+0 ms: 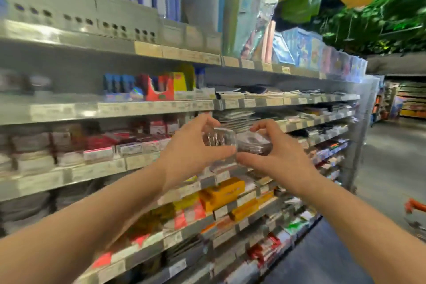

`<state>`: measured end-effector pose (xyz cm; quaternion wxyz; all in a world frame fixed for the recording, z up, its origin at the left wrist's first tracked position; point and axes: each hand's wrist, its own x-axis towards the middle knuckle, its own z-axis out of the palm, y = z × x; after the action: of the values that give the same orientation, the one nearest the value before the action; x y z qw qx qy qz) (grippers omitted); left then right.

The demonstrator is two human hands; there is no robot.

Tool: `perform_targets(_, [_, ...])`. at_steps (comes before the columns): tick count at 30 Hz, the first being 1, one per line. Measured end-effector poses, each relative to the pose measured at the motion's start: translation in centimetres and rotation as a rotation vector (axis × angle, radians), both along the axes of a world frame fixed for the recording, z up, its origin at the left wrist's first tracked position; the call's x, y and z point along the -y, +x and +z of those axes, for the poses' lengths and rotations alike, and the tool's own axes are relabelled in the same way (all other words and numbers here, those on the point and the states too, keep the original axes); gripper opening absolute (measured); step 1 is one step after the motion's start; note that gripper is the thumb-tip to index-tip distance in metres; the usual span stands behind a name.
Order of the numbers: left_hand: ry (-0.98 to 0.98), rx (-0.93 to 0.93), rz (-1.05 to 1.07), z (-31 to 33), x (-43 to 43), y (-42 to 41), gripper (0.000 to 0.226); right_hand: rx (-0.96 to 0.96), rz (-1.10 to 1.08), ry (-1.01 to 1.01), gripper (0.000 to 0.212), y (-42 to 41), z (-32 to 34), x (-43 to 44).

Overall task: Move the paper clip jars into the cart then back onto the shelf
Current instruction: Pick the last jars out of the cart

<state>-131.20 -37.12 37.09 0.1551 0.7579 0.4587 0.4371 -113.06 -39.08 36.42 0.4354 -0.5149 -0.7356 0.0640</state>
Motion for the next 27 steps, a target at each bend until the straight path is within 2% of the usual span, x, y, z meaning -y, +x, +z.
perform_targets(12, [0.107,-0.047,0.298,4.2,-10.9,-19.4,0.047,-0.039,0.321,0.098,0.046,-20.0,3.9,-16.9])
perform_targets(17, [0.149,-0.09,0.45,6.0,-14.2,-24.6,0.046,-0.048,0.461,0.132,0.048,-25.7,5.9,-22.7])
perform_targets(22, [0.192,-0.019,0.592,7.3,-15.7,-28.6,0.043,-0.032,0.664,0.143,0.042,-30.9,8.3,-27.2])
perform_targets(27, [0.187,-0.075,0.754,8.4,-16.3,-32.4,0.048,0.023,0.811,0.172,0.051,-36.2,9.8,-30.4])
